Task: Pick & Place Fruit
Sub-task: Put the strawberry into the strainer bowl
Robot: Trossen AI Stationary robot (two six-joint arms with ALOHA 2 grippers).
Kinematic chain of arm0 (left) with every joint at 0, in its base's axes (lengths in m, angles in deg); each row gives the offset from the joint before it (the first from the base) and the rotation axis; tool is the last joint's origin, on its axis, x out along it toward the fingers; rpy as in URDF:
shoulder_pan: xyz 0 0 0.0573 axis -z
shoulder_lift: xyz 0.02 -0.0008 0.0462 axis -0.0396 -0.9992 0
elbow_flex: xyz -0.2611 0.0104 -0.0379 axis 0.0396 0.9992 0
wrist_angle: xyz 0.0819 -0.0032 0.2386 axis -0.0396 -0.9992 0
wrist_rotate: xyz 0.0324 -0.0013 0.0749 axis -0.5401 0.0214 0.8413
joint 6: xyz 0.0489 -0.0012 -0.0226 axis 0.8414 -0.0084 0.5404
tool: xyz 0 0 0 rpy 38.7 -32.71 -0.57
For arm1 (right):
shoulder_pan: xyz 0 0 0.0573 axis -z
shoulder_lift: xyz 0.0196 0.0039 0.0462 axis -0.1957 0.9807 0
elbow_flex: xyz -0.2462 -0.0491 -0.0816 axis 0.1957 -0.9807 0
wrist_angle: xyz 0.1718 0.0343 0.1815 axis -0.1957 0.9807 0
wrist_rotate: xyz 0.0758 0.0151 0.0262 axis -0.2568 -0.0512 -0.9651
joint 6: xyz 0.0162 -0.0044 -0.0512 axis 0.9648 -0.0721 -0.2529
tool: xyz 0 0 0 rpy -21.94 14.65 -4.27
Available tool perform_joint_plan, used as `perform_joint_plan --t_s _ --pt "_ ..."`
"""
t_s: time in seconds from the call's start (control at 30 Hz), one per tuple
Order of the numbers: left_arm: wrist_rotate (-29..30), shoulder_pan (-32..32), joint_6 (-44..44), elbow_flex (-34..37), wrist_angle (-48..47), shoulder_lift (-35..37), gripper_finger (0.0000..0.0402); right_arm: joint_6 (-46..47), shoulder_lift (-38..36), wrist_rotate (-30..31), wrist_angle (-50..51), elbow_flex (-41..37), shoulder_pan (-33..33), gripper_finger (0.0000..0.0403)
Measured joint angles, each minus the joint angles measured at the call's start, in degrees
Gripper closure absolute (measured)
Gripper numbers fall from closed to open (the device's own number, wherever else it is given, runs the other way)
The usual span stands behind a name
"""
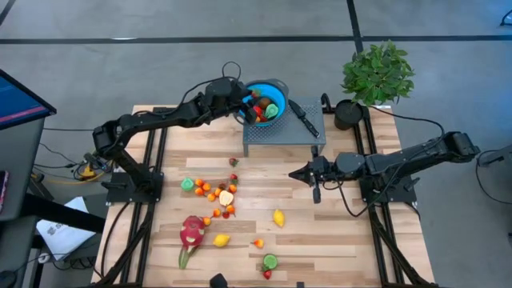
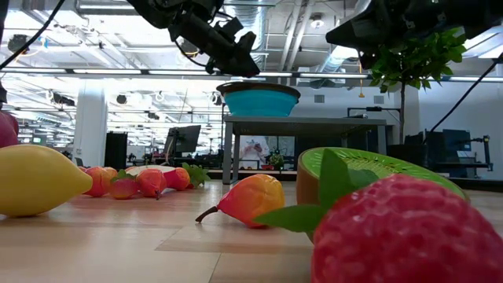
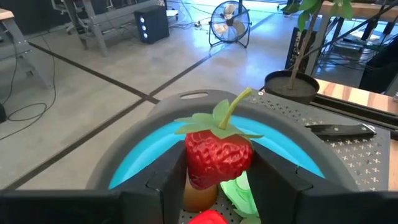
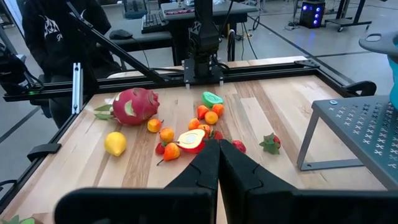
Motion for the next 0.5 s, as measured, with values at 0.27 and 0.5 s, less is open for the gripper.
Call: perform_joint_plan --t_s 0.27,0.5 --pt "0.0 0.0 0.0 0.0 0.0 0.0 0.0175 0.0 0.0 0.0 -0.1 0.0 0.0 0.0403" --pt "0.0 0.2 0.0 0.1 0.2 0.2 0.016 -0.1 0.0 0.0 -0.1 0.0 0.0 0.0403"
